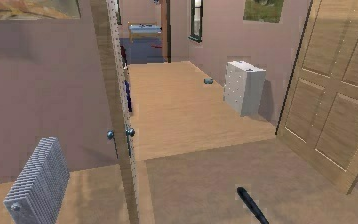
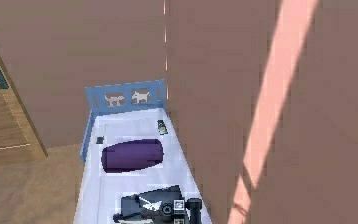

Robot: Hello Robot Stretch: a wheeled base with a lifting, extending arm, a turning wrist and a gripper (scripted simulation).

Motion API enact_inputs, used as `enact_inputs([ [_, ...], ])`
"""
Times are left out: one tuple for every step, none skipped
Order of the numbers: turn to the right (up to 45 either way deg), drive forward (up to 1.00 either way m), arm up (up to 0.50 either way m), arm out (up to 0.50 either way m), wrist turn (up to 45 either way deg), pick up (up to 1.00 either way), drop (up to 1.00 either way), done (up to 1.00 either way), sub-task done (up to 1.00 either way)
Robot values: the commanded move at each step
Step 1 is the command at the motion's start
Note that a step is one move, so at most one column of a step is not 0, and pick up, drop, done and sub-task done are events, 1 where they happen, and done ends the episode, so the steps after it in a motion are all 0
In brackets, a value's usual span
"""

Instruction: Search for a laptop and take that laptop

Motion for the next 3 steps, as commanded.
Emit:
enact_inputs([
  [0.0,0.0,-0.3,0.0,0.0,0.0,0.0,0.0,0.0],
  [0.0,0.0,0.0,0.0,0.0,1.0,0.0,0.0,0.0],
  [0.0,0.0,0.1,0.0,0.0,0.0,0.0,0.0,0.0],
])
